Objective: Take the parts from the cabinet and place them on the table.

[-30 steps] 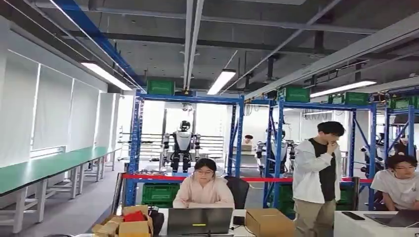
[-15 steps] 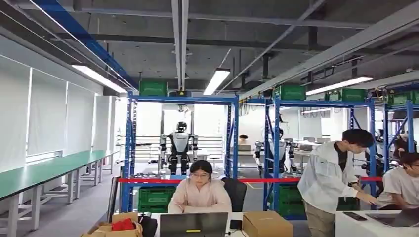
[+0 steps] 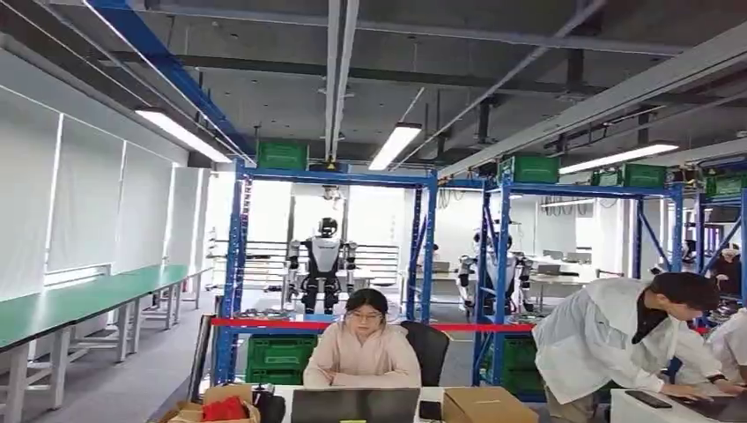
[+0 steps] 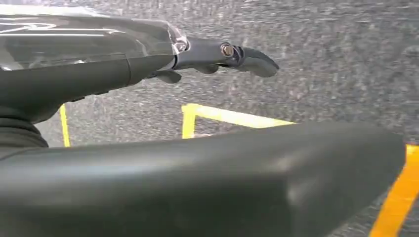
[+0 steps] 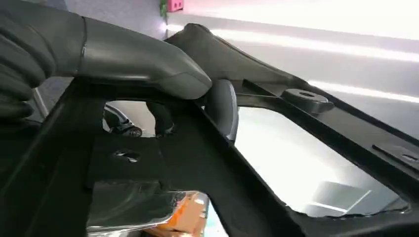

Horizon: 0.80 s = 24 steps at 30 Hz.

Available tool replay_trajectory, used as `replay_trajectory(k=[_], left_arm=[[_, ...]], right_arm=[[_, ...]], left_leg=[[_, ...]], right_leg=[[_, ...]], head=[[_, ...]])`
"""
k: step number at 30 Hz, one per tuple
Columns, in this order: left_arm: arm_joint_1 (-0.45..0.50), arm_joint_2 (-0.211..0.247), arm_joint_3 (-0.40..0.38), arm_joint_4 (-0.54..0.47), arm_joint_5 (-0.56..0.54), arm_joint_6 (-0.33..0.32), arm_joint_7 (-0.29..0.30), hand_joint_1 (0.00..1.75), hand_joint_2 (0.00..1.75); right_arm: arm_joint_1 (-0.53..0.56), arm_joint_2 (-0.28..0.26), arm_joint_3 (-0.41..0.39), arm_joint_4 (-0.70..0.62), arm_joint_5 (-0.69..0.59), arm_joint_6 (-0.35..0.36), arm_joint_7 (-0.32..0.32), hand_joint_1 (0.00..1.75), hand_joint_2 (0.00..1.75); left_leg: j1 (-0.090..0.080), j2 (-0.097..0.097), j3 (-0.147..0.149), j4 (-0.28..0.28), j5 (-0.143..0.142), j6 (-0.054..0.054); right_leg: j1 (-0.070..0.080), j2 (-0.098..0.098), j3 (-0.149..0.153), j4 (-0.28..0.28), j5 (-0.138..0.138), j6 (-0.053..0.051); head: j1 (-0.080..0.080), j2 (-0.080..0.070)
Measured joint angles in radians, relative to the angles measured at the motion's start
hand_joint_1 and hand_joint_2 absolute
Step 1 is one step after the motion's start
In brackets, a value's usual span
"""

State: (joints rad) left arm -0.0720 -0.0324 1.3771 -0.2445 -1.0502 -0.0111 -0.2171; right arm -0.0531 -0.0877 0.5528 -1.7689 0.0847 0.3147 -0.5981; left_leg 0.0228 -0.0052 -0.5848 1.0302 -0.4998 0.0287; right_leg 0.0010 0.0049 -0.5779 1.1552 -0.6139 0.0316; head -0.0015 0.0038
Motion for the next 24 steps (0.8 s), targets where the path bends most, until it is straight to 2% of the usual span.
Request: replay_trajectory(k=[1,2,3,4,5,7,8,9,10,11,12,13,14,15,16,17,18,19,20,22,23,24], left_arm=[[-0.001,0.000,0.000,0.000,0.000,0.000,0.000,0.00,0.00],[0.000,0.000,0.000,0.000,0.000,-0.001,-0.001,0.00,0.00],[0.000,0.000,0.000,0.000,0.000,-0.002,-0.003,0.00,0.00],[0.001,0.000,0.000,0.000,0.000,-0.002,-0.004,0.00,0.00],[0.001,0.000,0.000,0.000,0.000,-0.002,-0.005,0.00,0.00],[-0.001,0.000,-0.001,0.000,0.000,-0.003,-0.006,0.00,0.00],[0.000,-0.003,-0.001,0.000,0.000,-0.003,-0.006,0.00,0.00],[0.000,-0.003,-0.001,0.000,0.000,-0.003,-0.006,0.00,0.00],[0.000,-0.003,-0.001,0.000,0.000,-0.002,-0.005,0.00,0.00],[0.001,-0.003,-0.001,0.000,0.000,-0.002,-0.005,0.00,0.00],[0.001,-0.003,-0.001,0.000,0.000,-0.002,-0.004,0.00,0.00],[-0.001,-0.001,-0.001,0.000,0.000,-0.002,-0.003,0.00,0.00],[-0.003,-0.002,-0.002,0.000,0.000,-0.003,-0.003,0.00,0.00],[-0.007,-0.002,-0.002,0.000,0.000,-0.002,-0.003,0.00,0.00],[-0.007,-0.001,-0.002,0.000,0.000,-0.002,-0.002,0.00,0.00],[-0.006,0.000,-0.002,0.000,0.000,-0.002,0.000,0.00,0.00],[-0.002,0.000,-0.002,0.000,0.000,-0.002,0.001,0.00,0.00],[0.001,0.000,-0.002,0.000,0.000,-0.002,0.002,0.00,0.00],[0.002,0.000,-0.002,0.000,0.000,-0.002,0.002,0.00,0.00],[0.002,0.000,-0.002,0.000,0.000,-0.001,0.002,0.00,0.00],[0.001,0.000,-0.002,0.000,0.000,-0.001,0.002,0.00,0.00],[0.001,0.000,-0.002,0.000,-0.001,0.000,0.004,0.00,0.00]], right_arm=[[0.001,0.000,-0.001,0.000,0.001,0.000,0.000,1.75,1.75],[0.003,0.000,-0.001,0.000,0.003,0.000,0.000,1.75,1.75],[0.004,0.000,-0.002,0.000,0.004,0.000,0.000,1.75,1.75],[0.004,-0.001,-0.002,0.000,0.005,0.000,0.000,1.75,1.75],[0.003,-0.001,-0.004,0.000,0.005,0.000,0.000,1.75,1.75],[0.001,-0.001,-0.006,0.000,0.007,0.000,0.000,1.75,1.75],[0.000,-0.001,-0.006,0.001,0.007,0.000,0.000,1.75,1.75],[-0.002,-0.001,-0.007,0.000,0.008,0.000,0.000,1.75,1.75],[-0.001,-0.002,-0.007,-0.001,0.009,0.000,0.000,1.75,1.75],[0.000,-0.002,-0.007,-0.001,0.008,0.001,0.000,1.75,1.75],[-0.001,-0.002,-0.007,-0.002,0.009,0.003,0.000,1.75,1.75],[-0.001,-0.002,-0.007,-0.004,0.009,0.006,0.000,1.75,1.75],[-0.006,-0.002,-0.007,-0.005,0.009,0.007,0.000,1.75,1.75],[-0.011,-0.002,-0.007,-0.005,0.009,0.008,0.000,1.75,1.75],[-0.011,-0.002,-0.007,-0.005,0.010,0.008,0.000,1.75,1.75],[-0.010,-0.002,-0.007,-0.005,0.010,0.008,0.000,1.75,1.75],[-0.010,-0.002,-0.007,-0.005,0.010,0.009,0.000,1.75,1.75],[-0.010,-0.002,-0.007,-0.004,0.010,0.009,0.000,1.75,1.75],[-0.010,-0.002,-0.007,-0.004,0.010,0.009,0.000,1.75,1.75],[-0.010,-0.002,-0.007,-0.004,0.013,0.010,0.000,1.75,1.75],[-0.010,-0.002,-0.007,-0.003,0.016,0.010,0.001,1.75,1.75],[-0.015,-0.002,-0.007,-0.001,0.020,0.010,0.001,1.75,1.75]], left_leg=[[0.000,0.000,0.004,0.000,-0.006,0.000],[-0.001,0.000,0.011,0.000,-0.012,0.000],[-0.001,0.000,0.021,0.000,-0.020,0.000],[-0.002,0.000,0.032,0.000,-0.027,0.000],[-0.004,-0.001,0.045,0.000,-0.036,-0.001],[-0.005,-0.002,0.069,-0.003,-0.052,-0.006],[-0.005,-0.003,0.076,-0.006,-0.056,-0.010],[-0.002,-0.003,0.073,-0.010,-0.059,-0.015],[-0.003,-0.003,0.077,-0.016,-0.064,-0.023],[-0.005,-0.002,0.086,-0.007,-0.053,-0.028],[-0.006,-0.001,0.095,-0.011,-0.052,-0.032],[-0.006,0.001,0.097,0.003,-0.065,-0.032],[-0.006,0.000,0.078,0.039,-0.080,-0.033],[-0.006,0.000,0.039,0.105,-0.109,-0.037],[-0.005,0.000,-0.012,0.185,-0.146,-0.041],[-0.005,0.000,-0.053,0.246,-0.169,-0.045],[-0.005,0.000,-0.084,0.281,-0.169,-0.047],[-0.004,0.000,-0.092,0.265,-0.139,-0.050],[-0.003,0.001,-0.080,0.207,-0.086,-0.051],[0.001,0.001,-0.031,0.044,0.040,-0.051],[-0.004,0.001,-0.029,0.042,0.027,-0.045],[-0.008,0.003,-0.027,-0.004,0.006,-0.037]], right_leg=[[-0.002,-0.001,-0.052,0.083,-0.034,0.004],[-0.003,-0.001,-0.101,0.154,-0.057,0.005],[-0.003,-0.001,-0.130,0.181,-0.050,0.004],[-0.002,-0.001,-0.130,0.155,-0.016,0.001],[-0.001,0.000,-0.110,0.085,0.041,-0.004],[0.009,-0.001,-0.054,-0.097,0.164,-0.027],[0.014,-0.002,-0.049,-0.102,0.136,-0.033],[0.017,-0.001,-0.045,-0.125,0.125,-0.042],[0.018,0.000,-0.043,-0.125,0.142,-0.043],[0.018,0.003,-0.038,-0.133,0.139,-0.046],[0.013,0.004,-0.023,-0.143,0.139,-0.051],[0.006,0.000,-0.002,-0.158,0.140,-0.053],[0.005,0.000,0.008,-0.165,0.138,-0.058],[0.006,-0.001,0.011,-0.166,0.134,-0.061],[0.006,-0.001,0.015,-0.166,0.128,-0.063],[0.007,0.000,0.019,-0.166,0.123,-0.063],[0.007,0.001,0.025,-0.165,0.117,-0.064],[0.006,0.004,0.036,-0.165,0.109,-0.062],[0.006,0.005,0.048,-0.165,0.101,-0.060],[0.006,0.004,0.077,-0.164,0.080,-0.051],[0.007,0.003,0.086,-0.165,0.073,-0.047],[0.009,0.005,0.079,-0.155,0.067,-0.039]], head=[[0.000,0.000],[0.000,0.000],[0.000,0.000],[0.000,0.000],[0.000,0.000],[0.000,0.000],[0.000,0.000],[0.000,0.000],[0.000,0.000],[0.001,0.000],[0.000,0.000],[0.000,0.000],[0.001,0.000],[0.000,0.000],[0.001,0.000],[0.001,0.000],[0.001,0.000],[0.001,0.000],[0.001,0.000],[0.001,0.000],[0.000,0.000],[0.000,0.000]])
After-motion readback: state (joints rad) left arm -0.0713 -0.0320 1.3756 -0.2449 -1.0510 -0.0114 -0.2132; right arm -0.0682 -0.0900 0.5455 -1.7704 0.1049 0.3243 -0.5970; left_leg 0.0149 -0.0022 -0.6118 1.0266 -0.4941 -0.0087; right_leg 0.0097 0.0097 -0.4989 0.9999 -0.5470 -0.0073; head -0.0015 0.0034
